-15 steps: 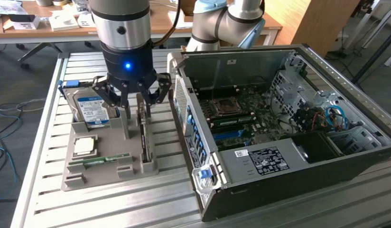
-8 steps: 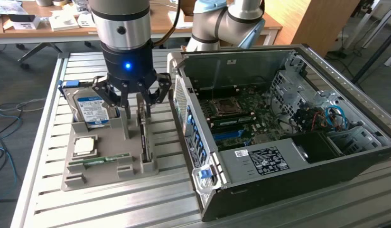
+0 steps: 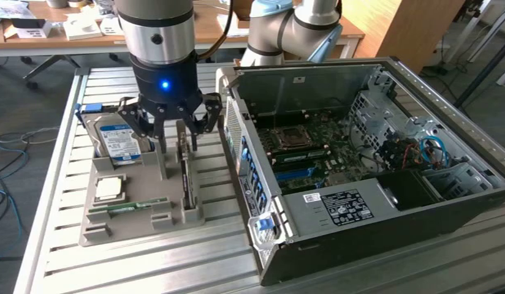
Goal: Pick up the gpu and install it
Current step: 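Pick up the gpu and move the gpu toward the slot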
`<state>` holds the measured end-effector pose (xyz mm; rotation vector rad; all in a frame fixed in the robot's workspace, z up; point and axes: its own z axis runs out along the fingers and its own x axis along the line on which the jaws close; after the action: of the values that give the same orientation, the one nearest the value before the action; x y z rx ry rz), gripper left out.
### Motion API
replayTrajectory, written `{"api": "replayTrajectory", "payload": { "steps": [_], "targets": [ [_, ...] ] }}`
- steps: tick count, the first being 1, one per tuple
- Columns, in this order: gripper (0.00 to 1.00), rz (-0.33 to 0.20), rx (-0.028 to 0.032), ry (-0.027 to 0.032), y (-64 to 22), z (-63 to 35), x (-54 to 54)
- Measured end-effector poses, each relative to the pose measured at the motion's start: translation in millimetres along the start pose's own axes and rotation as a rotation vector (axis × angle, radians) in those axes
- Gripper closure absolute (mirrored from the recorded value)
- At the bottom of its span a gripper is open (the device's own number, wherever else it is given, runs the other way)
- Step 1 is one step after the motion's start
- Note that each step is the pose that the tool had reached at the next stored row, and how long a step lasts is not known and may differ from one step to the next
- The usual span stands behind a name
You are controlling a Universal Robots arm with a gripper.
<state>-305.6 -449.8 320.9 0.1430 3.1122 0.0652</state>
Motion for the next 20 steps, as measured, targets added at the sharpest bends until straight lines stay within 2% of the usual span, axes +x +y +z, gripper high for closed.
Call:
{"api": "replayTrajectory", "payload": {
  "steps": [4,16,20],
  "targets": [
    [0.45,0.000,-0.0004,-0.0001,-0.1,3.6,0.1],
    [0.45,0.000,-0.0003,0.0000,-1.1,26.8,0.6],
    [0.45,0.000,-0.0001,0.0001,-1.2,27.0,0.7]
  ]
}}
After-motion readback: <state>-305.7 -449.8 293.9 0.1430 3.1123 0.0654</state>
